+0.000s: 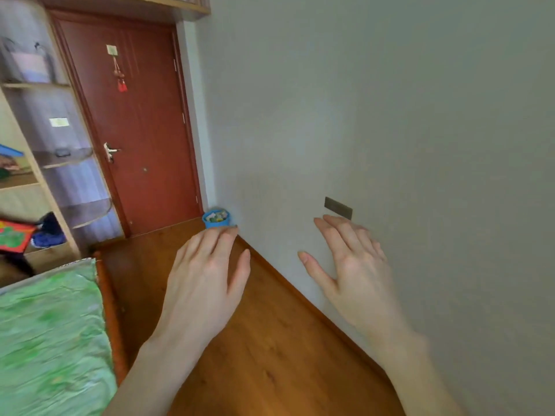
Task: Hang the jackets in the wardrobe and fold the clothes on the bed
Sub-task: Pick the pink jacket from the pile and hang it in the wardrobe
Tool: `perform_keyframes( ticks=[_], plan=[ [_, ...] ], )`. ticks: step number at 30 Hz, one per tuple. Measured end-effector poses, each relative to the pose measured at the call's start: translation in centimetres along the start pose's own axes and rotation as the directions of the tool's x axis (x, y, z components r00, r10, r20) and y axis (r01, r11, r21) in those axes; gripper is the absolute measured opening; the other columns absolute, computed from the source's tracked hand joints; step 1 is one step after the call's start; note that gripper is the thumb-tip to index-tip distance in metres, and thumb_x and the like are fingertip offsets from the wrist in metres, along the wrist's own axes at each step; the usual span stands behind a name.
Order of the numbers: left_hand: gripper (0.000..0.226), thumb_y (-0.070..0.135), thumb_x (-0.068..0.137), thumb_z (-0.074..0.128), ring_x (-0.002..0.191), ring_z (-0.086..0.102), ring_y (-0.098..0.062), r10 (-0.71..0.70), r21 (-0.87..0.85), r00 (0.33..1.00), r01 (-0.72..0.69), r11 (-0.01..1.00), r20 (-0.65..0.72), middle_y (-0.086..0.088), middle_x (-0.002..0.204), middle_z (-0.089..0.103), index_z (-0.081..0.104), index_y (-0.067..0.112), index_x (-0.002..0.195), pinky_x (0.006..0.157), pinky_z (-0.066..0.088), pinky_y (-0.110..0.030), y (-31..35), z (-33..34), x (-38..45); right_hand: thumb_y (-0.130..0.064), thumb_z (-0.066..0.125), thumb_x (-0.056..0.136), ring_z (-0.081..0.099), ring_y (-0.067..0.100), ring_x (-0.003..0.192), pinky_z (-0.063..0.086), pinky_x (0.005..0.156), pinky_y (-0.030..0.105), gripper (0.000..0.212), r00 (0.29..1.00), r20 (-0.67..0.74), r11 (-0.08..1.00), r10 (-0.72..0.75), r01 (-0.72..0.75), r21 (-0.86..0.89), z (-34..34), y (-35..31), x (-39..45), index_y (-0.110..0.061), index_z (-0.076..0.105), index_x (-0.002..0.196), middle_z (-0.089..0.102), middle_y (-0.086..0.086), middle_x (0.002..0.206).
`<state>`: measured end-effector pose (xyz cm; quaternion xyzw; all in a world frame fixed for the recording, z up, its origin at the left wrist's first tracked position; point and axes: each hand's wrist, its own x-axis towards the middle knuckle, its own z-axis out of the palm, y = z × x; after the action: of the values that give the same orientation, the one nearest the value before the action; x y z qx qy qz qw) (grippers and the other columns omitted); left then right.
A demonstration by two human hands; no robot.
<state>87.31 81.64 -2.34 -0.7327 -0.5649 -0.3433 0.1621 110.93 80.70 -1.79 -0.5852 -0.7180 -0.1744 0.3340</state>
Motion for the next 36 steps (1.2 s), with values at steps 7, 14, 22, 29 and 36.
perform_keyframes(
  ticks=[7, 14, 22, 29, 36],
  plan=[
    [0.045, 0.040, 0.102, 0.047, 0.122, 0.060, -0.024, -0.099, 0.097, 0.992, 0.107, 0.990, -0.083, -0.004, 0.132, 0.067, 0.064, 0.013, 0.134, 0.104, 0.049, -0.043, -7.6, 3.9, 4.8, -0.059, 0.035, 0.103, 0.056, 0.024, 0.132, 0.045, 0.114, 0.047, 0.063, 0.988, 0.003, 0.977, -0.154, 0.152, 0.149, 10.1, -2.2, 9.6, -0.017, 0.057, 0.145, 0.061, 0.003, 0.143],
    [0.044, 0.039, 0.103, 0.049, 0.123, 0.059, -0.024, -0.194, 0.175, 0.971, 0.216, 0.960, -0.137, -0.003, 0.133, 0.066, 0.063, 0.014, 0.136, 0.104, 0.049, -0.043, -16.4, 8.5, 10.9, -0.062, 0.032, 0.103, 0.058, 0.021, 0.130, 0.041, 0.113, 0.040, 0.064, 0.964, 0.000, 0.936, -0.265, 0.257, 0.242, 20.6, -6.1, 19.2, -0.019, 0.059, 0.142, 0.063, -0.001, 0.141],
    [0.042, 0.040, 0.104, 0.047, 0.116, 0.061, -0.027, -0.265, 0.245, 0.949, 0.301, 0.922, -0.168, -0.001, 0.128, 0.066, 0.063, 0.015, 0.132, 0.100, 0.049, -0.044, -25.1, 12.6, 17.0, -0.066, 0.029, 0.103, 0.057, 0.023, 0.134, 0.048, 0.110, 0.051, 0.069, 0.941, 0.003, 0.877, -0.338, 0.314, 0.365, 30.2, -9.0, 28.3, -0.019, 0.058, 0.144, 0.061, 0.000, 0.144],
    [0.042, 0.041, 0.104, 0.046, 0.113, 0.060, -0.027, -0.309, 0.311, 0.935, 0.351, 0.883, -0.176, -0.001, 0.126, 0.064, 0.063, 0.015, 0.132, 0.098, 0.049, -0.044, -32.3, 16.9, 22.4, -0.065, 0.038, 0.102, 0.053, 0.020, 0.138, 0.046, 0.113, 0.050, 0.063, 0.929, 0.045, 0.846, -0.368, 0.315, 0.429, 40.5, -11.6, 35.7, -0.023, 0.055, 0.146, 0.059, -0.004, 0.147],
    [0.038, 0.039, 0.104, 0.047, 0.113, 0.060, -0.028, -0.322, 0.404, 0.926, 0.376, 0.834, -0.197, -0.003, 0.127, 0.065, 0.064, 0.015, 0.128, 0.096, 0.047, -0.042, -40.8, 22.7, 31.1, -0.061, 0.041, 0.104, 0.052, 0.019, 0.139, 0.042, 0.118, 0.045, 0.060, 0.902, -0.012, 0.806, -0.432, 0.392, 0.444, 51.7, -14.1, 45.4, -0.022, 0.056, 0.146, 0.059, -0.002, 0.147]
  ],
)
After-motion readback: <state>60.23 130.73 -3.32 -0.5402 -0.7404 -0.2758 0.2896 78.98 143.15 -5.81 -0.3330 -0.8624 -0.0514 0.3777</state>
